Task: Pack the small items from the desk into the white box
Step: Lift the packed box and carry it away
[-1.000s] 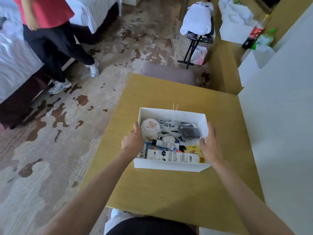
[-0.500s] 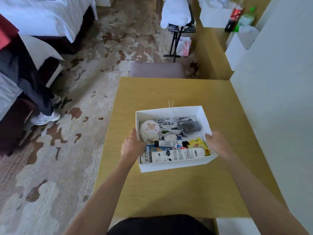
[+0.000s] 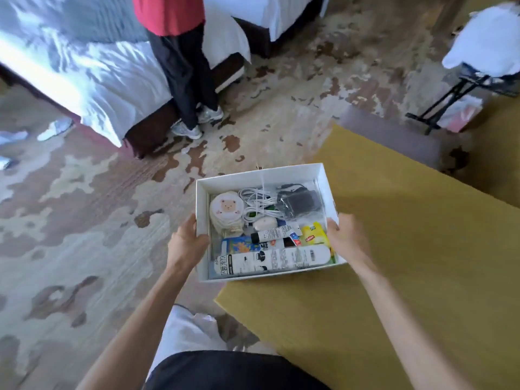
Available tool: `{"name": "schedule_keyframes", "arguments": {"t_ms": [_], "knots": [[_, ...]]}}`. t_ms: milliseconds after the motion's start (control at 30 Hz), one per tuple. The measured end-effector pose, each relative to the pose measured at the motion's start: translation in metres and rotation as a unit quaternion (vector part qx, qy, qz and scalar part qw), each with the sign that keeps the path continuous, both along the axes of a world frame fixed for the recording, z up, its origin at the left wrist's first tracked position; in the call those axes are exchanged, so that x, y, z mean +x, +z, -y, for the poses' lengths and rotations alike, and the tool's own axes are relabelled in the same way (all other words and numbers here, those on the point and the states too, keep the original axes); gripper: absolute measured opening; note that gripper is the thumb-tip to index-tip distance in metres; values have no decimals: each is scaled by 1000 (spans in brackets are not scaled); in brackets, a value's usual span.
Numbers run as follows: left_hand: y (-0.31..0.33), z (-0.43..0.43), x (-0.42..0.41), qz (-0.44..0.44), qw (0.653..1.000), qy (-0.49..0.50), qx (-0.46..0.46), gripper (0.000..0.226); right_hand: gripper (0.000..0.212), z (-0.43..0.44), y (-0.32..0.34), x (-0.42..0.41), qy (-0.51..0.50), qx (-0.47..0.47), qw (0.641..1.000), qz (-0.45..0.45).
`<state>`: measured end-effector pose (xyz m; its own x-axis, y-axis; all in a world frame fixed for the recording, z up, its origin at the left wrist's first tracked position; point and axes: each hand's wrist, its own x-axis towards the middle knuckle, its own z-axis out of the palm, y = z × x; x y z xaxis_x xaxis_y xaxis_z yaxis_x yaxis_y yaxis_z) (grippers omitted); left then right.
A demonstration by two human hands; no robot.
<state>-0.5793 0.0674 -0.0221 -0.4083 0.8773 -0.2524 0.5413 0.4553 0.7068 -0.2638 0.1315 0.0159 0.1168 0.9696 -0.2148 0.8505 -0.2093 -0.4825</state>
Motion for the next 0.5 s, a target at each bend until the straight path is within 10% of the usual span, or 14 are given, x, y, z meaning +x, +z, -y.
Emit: {"name": "schedule_keyframes", "arguments": {"t_ms": [500], "knots": [[4,243,-395,-61,877,477,2,52,44,2,-27,-613,487,26,871,-55]]}}
